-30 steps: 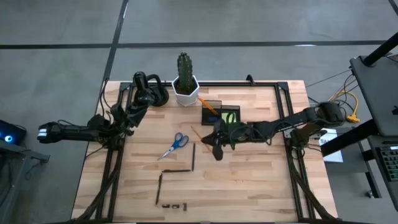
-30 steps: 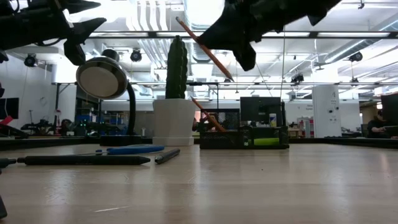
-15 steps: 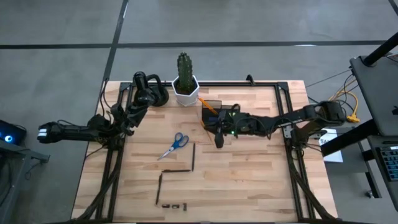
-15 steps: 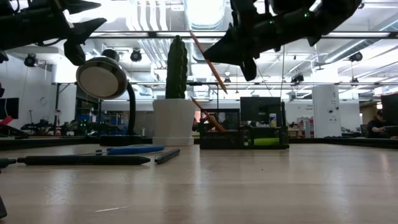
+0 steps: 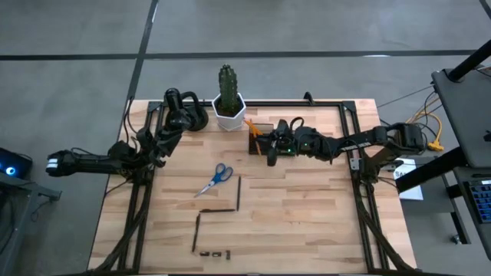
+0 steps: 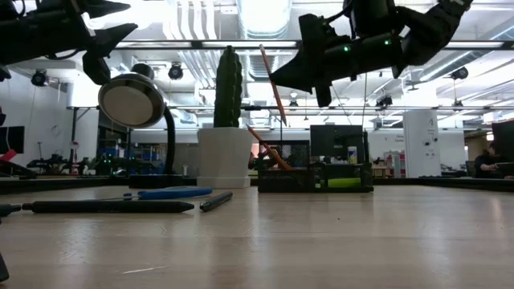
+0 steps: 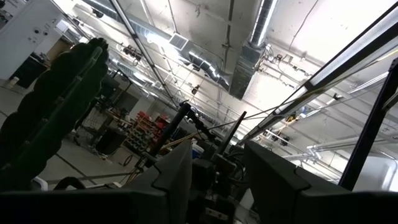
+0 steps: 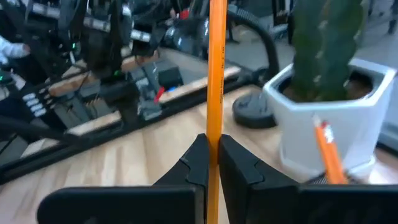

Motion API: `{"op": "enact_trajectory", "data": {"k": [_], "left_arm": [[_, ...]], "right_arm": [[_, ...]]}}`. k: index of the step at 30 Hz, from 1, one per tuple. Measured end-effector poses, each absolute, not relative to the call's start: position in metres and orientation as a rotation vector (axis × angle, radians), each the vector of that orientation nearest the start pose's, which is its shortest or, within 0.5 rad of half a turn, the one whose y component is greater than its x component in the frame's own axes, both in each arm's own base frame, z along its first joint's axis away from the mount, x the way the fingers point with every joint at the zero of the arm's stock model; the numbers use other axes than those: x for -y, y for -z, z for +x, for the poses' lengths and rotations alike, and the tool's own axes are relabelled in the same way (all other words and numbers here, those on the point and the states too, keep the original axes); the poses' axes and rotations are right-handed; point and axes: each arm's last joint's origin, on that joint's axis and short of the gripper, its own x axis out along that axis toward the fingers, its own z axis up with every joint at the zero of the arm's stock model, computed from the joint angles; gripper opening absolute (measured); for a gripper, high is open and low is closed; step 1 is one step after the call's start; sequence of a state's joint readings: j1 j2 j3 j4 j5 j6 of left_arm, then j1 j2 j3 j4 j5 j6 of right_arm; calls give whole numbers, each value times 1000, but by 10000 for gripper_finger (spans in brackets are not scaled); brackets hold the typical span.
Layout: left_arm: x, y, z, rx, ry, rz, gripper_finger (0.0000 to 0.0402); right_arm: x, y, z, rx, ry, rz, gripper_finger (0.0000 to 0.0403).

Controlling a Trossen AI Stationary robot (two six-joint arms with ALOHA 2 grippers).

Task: Pick and place office supplies into organizer
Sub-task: Put the pencil into the left section of the desk organizer

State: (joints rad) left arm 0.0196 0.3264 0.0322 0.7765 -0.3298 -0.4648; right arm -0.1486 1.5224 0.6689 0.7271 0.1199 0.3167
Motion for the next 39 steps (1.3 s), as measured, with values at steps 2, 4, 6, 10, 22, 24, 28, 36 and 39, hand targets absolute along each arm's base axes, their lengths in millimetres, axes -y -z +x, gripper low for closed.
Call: {"op": "enact_trajectory", "data": {"k": [2, 4, 6, 10, 22, 24, 28, 36, 39], "left_arm": [[-11, -219, 106, 551, -226, -526, 130], [-11, -219, 106, 552, -226, -526, 130], [-11, -219, 106, 551, -226, -526, 130], [-11, -219, 106, 551, -226, -526, 130], [-11, -219, 106, 551, -226, -526, 130], [-11, -219, 106, 551, -226, -526, 130], [-11, -219, 106, 551, -226, -527, 130], [-12, -219, 106, 554, -239, -529, 130], [-12, -219, 106, 555, -242, -530, 130]], "right_arm": [[54, -211, 305, -66, 298, 306, 13], [58, -211, 304, -70, 311, 291, 13], [63, -211, 303, -71, 327, 282, 13], [73, -211, 301, -71, 358, 244, 13], [107, -214, 291, -62, 285, 166, 13], [113, -216, 289, -48, 273, 156, 13], [124, -218, 285, -34, 285, 150, 13], [137, -223, 283, 85, 316, 211, 13], [139, -218, 287, 122, 317, 206, 13]]}}
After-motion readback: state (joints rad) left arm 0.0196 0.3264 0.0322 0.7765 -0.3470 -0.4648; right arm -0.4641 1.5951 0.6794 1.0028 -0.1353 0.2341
